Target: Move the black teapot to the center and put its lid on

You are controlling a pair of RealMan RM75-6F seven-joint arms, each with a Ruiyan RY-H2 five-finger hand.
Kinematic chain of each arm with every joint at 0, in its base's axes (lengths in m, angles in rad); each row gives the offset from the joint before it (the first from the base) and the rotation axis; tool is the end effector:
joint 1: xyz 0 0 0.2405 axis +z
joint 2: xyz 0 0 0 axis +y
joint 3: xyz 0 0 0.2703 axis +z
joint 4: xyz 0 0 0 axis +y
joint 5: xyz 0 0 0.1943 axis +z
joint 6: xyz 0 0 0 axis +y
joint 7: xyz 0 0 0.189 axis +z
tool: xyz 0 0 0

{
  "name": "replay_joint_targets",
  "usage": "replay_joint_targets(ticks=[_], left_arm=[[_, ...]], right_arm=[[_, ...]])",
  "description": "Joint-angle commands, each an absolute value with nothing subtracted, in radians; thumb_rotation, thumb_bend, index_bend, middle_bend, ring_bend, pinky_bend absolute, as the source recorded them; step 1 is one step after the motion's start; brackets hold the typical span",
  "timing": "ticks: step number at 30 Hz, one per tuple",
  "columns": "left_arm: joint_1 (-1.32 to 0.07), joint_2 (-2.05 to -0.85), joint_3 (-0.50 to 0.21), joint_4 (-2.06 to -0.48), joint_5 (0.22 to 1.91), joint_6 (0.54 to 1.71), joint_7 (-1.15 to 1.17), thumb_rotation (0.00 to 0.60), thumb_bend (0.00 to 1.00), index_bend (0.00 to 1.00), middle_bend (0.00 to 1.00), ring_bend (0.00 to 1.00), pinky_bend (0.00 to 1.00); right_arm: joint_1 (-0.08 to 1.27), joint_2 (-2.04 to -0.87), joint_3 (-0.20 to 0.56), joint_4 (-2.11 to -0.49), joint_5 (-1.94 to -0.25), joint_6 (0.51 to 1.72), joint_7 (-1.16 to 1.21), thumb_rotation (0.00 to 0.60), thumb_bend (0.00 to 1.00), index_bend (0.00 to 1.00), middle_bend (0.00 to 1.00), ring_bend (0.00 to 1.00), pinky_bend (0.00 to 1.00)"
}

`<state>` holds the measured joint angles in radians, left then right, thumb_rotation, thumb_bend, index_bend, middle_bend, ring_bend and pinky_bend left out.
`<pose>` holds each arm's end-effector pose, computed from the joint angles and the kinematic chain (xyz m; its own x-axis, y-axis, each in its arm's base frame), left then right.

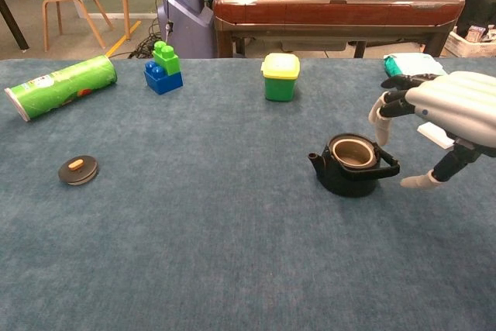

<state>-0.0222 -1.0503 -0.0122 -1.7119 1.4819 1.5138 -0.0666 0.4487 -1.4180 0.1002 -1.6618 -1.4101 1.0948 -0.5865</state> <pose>-0.3206 0.1976 0.1926 0.3037 0.0321 0.9522 0.9498 0.0688 -0.3053 -0.1942 -0.3080 0.0207 0.6503 -0.1140 0.7510 -0.7145 -0.4276 0.5538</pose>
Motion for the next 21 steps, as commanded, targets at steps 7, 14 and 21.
replay_joint_targets(ticks=[7,14,21], left_arm=[[-0.019,-1.046,-0.01,-1.716,1.488,1.514,-0.076,0.6,0.26,0.02,0.0,0.0,0.0],[-0.014,-1.043,-0.01,-1.719,1.489,1.519,-0.087,0.6,0.26,0.02,0.0,0.0,0.0],[-0.01,-1.04,-0.008,-1.72,1.49,1.519,-0.093,0.6,0.26,0.02,0.0,0.0,0.0]], right_arm=[[0.483,-1.479,0.094,-1.588,-1.396,1.077,-0.601,0.6,0.16,0.46,0.26,0.06,0.1],[0.505,-1.511,0.097,-1.54,-1.387,1.067,-0.588,0.6,0.31,0.53,0.29,0.06,0.1],[0.527,-1.531,0.105,-1.507,-1.371,1.052,-0.564,0.6,0.42,0.62,0.32,0.06,0.1]])
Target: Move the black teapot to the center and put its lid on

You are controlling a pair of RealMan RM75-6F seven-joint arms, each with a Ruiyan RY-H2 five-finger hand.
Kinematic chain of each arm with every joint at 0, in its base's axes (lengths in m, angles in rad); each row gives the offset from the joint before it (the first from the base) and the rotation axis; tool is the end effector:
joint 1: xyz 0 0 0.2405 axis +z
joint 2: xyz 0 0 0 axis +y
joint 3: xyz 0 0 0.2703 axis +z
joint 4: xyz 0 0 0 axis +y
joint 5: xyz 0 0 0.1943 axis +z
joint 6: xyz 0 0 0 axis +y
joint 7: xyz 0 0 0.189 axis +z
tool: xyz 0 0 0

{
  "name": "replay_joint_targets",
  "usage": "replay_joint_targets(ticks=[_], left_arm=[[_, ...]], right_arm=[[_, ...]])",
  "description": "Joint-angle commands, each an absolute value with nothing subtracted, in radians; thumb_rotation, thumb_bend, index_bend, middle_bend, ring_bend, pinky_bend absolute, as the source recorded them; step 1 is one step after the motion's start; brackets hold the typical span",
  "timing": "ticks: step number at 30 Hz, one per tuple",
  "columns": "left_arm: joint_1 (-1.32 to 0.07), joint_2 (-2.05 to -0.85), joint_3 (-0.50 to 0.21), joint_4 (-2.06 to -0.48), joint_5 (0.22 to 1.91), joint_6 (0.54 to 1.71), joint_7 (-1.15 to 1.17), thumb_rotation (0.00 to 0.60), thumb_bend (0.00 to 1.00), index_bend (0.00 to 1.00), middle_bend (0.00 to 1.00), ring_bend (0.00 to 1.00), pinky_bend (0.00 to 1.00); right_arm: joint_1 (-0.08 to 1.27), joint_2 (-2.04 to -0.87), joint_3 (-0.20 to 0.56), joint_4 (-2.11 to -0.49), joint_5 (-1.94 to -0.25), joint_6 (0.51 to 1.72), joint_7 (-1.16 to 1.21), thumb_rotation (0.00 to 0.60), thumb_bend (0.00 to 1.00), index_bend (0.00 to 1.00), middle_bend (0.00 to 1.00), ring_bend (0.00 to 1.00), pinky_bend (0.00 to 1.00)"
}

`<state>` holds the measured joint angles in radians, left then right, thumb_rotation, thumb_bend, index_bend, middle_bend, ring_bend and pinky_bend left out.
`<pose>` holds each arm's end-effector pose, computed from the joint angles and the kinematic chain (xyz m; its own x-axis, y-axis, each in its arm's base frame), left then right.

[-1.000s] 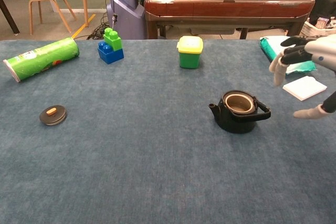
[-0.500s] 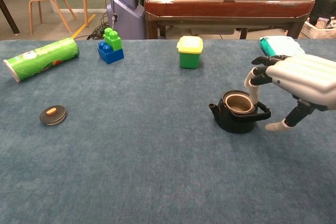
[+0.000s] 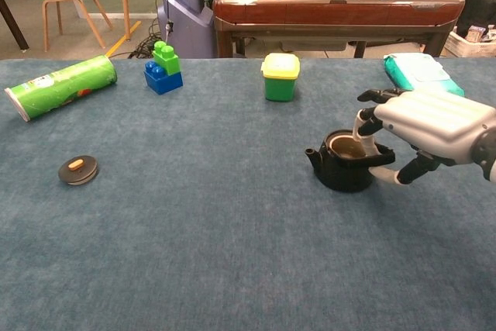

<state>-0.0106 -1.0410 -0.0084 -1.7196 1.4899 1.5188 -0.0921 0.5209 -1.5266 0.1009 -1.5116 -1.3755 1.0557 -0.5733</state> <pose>-0.3205 0.1932 0.1947 0.2813 0.0330 0.9590 0.9563 0.0731 -0.2830 -0.1926 -0.3287 -0.0124 0.6749 -0.1175 0.7284 -0.6904 -0.4490 0.5672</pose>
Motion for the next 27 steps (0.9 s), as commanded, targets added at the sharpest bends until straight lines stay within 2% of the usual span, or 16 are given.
replay_joint_targets(ticks=[1,4,10,17,27], left_arm=[[-0.01,-1.039,-0.008,-1.721,1.489,1.518,-0.093,0.6,0.26,0.02,0.0,0.0,0.0],[-0.008,-1.037,-0.008,-1.724,1.489,1.519,-0.098,0.6,0.26,0.02,0.0,0.0,0.0],[-0.007,-1.034,-0.007,-1.727,1.491,1.517,-0.1,0.6,0.26,0.02,0.0,0.0,0.0],[-0.006,-1.031,-0.009,-1.733,1.491,1.518,-0.096,0.6,0.26,0.02,0.0,0.0,0.0],[0.004,-1.027,-0.004,-1.74,1.493,1.528,-0.087,0.6,0.26,0.02,0.0,0.0,0.0]], right_arm=[[0.53,-1.533,0.107,-1.504,-1.371,1.052,-0.559,0.6,0.44,0.65,0.33,0.07,0.1],[0.538,-1.536,0.112,-1.499,-1.368,1.051,-0.545,0.6,0.46,0.71,0.35,0.08,0.1],[0.556,-1.543,0.143,-1.505,-1.348,1.056,-0.502,0.6,0.48,0.77,0.36,0.09,0.1],[0.591,-1.549,0.184,-1.527,-1.315,1.041,-0.468,0.6,0.49,0.78,0.36,0.09,0.1],[0.689,-1.604,0.284,-1.535,-1.209,0.994,-0.464,0.6,0.49,0.78,0.36,0.09,0.1]])
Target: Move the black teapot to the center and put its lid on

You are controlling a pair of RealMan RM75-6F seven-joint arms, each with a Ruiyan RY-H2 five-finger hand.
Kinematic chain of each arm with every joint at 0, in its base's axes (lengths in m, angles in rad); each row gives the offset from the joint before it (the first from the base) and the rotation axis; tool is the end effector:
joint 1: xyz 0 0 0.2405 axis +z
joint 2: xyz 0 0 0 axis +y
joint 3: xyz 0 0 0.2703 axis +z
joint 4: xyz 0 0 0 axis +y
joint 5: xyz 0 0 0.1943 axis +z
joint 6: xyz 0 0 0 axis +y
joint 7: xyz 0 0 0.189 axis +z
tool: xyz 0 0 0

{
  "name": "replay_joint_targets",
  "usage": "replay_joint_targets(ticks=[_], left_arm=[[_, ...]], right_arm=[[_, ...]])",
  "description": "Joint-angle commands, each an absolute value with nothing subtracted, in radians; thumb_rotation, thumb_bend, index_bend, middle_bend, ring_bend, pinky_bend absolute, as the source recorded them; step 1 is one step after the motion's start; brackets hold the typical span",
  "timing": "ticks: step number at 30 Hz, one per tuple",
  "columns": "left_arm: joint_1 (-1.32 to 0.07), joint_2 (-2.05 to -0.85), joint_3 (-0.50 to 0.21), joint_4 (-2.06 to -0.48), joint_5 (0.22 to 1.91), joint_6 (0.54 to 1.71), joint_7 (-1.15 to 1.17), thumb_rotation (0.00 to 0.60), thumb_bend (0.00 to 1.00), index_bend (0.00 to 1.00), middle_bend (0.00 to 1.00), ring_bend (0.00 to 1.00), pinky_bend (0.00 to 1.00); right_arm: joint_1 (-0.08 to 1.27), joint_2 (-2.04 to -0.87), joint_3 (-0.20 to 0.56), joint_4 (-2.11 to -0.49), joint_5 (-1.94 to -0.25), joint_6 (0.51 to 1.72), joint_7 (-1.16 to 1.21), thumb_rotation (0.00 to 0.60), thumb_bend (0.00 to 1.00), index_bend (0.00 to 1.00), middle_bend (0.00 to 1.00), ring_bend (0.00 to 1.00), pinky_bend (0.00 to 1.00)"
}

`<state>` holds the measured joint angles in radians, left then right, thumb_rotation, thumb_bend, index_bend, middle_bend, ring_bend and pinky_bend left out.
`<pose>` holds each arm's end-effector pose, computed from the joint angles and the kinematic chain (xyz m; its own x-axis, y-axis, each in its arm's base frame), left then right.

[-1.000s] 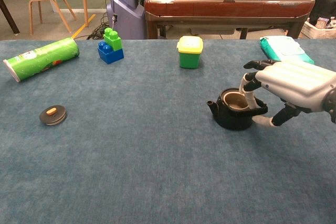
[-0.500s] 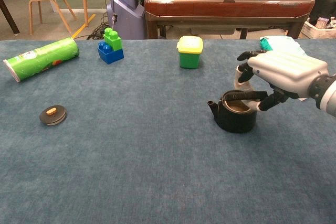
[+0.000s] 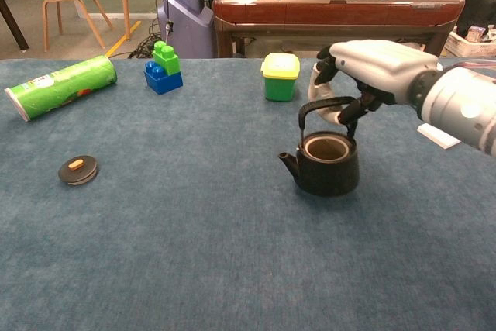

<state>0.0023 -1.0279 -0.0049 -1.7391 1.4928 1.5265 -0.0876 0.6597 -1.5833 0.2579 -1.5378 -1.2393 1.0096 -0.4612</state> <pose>-0.3192 0.1885 0.1977 0.2798 0.0331 0.9595 0.9560 0.0824 -0.2816 -0.1245 -0.3763 -0.0084 0.4567 -0.1327 0.8797 -0.8271 -0.4275 0.3649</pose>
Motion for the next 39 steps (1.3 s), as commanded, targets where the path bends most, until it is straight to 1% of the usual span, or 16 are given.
replay_joint_targets(ticks=[1,7,13,24,32,39], left_arm=[[0.006,-1.025,-0.003,-1.74,1.492,1.529,-0.086,0.6,0.26,0.02,0.0,0.0,0.0],[0.017,-1.02,-0.001,-1.742,1.49,1.541,-0.087,0.6,0.26,0.02,0.0,0.0,0.0],[0.027,-1.017,0.005,-1.741,1.494,1.549,-0.089,0.6,0.26,0.02,0.0,0.0,0.0],[0.044,-1.014,0.01,-1.73,1.487,1.555,-0.099,0.6,0.26,0.02,0.0,0.0,0.0],[0.054,-1.015,0.013,-1.723,1.484,1.56,-0.106,0.6,0.26,0.02,0.0,0.0,0.0],[0.065,-1.015,0.015,-1.714,1.48,1.566,-0.115,0.6,0.26,0.02,0.0,0.0,0.0]], right_arm=[[0.7,-1.612,0.293,-1.532,-1.197,0.988,-0.467,0.6,0.49,0.78,0.36,0.09,0.1],[0.785,-1.679,0.349,-1.481,-1.11,0.961,-0.504,0.6,0.49,0.78,0.37,0.09,0.1],[0.873,-1.753,0.399,-1.396,-1.016,0.937,-0.536,0.6,0.49,0.78,0.37,0.09,0.1],[1.022,-1.889,0.439,-1.203,-0.914,0.895,-0.552,0.6,0.49,0.78,0.37,0.09,0.1],[1.116,-1.963,0.465,-1.087,-0.88,0.876,-0.559,0.6,0.49,0.78,0.36,0.09,0.1],[1.174,-2.019,0.472,-1.002,-0.848,0.854,-0.562,0.6,0.49,0.78,0.37,0.09,0.1]])
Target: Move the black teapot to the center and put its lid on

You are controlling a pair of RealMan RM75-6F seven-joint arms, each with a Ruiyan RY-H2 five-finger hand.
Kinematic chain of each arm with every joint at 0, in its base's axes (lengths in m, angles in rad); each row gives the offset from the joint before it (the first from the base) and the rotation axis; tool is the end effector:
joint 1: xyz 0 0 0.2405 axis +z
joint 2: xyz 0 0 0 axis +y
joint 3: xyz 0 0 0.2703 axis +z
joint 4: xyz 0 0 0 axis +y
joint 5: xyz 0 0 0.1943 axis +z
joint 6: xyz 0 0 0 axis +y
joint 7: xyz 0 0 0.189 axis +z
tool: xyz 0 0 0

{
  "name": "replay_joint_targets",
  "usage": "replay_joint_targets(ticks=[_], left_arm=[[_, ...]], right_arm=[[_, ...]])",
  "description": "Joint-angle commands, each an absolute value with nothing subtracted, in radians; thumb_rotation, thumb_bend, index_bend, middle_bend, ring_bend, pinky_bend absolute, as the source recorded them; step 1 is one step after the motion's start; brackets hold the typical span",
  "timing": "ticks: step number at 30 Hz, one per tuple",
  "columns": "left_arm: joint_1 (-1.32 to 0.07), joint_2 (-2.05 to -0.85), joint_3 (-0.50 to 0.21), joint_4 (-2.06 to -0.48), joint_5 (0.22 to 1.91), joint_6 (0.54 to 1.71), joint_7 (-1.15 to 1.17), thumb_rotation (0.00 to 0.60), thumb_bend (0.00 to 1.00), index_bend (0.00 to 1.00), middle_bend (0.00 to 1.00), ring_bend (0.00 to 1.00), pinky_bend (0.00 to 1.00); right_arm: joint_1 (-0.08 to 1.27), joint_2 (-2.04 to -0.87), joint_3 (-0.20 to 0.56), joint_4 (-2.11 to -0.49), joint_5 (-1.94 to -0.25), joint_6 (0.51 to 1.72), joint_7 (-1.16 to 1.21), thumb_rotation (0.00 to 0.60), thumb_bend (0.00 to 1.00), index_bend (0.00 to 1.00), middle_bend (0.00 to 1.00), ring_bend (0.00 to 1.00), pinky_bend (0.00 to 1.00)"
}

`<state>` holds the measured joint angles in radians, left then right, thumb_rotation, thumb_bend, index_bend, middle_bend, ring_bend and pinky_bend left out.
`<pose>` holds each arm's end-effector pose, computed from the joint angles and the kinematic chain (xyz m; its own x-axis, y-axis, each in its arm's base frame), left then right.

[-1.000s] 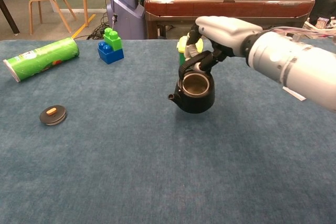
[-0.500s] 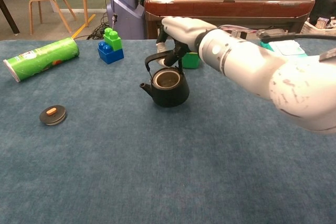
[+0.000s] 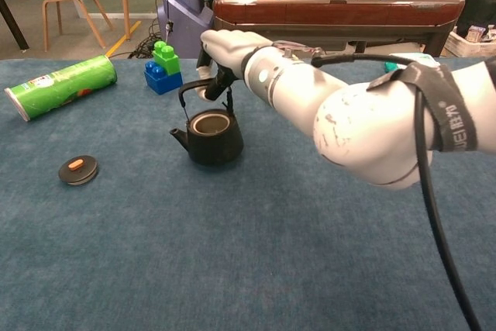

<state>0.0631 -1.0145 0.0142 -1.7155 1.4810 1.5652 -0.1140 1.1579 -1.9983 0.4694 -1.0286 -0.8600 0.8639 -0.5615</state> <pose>-0.3357 0.1646 0.2087 0.2920 0.0275 0.9560 0.9439 0.1532 -0.2927 0.0186 -0.4512 -0.1090 0.4047 -0.1788 0.8968 -0.8571 -0.4161 0.3038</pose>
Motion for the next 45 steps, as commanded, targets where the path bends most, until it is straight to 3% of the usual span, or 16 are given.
replay_joint_targets(ticks=[1,12,24,36,45], left_arm=[[0.066,-1.015,0.015,-1.713,1.48,1.566,-0.117,0.6,0.26,0.02,0.0,0.0,0.0],[0.069,-1.014,0.015,-1.708,1.483,1.563,-0.123,0.6,0.26,0.02,0.0,0.0,0.0],[0.069,-1.014,0.013,-1.712,1.483,1.557,-0.109,0.6,0.26,0.02,0.0,0.0,0.0],[0.064,-1.013,0.013,-1.722,1.483,1.547,-0.082,0.6,0.26,0.02,0.0,0.0,0.0],[0.058,-1.009,0.008,-1.722,1.483,1.541,-0.085,0.6,0.26,0.02,0.0,0.0,0.0]], right_arm=[[1.179,-2.024,0.471,-0.993,-0.845,0.852,-0.562,0.6,0.49,0.78,0.37,0.09,0.1],[1.195,-2.038,0.461,-0.968,-0.82,0.848,-0.565,0.6,0.49,0.77,0.34,0.09,0.1],[1.185,-1.966,0.437,-1.066,-0.762,0.823,-0.615,0.6,0.48,0.39,0.2,0.0,0.01],[1.177,-1.879,0.408,-1.197,-0.696,0.857,-0.672,0.6,0.03,0.19,0.11,0.0,0.0],[1.127,-1.752,0.34,-1.375,-0.71,0.908,-0.705,0.6,0.0,0.13,0.08,0.0,0.0]])
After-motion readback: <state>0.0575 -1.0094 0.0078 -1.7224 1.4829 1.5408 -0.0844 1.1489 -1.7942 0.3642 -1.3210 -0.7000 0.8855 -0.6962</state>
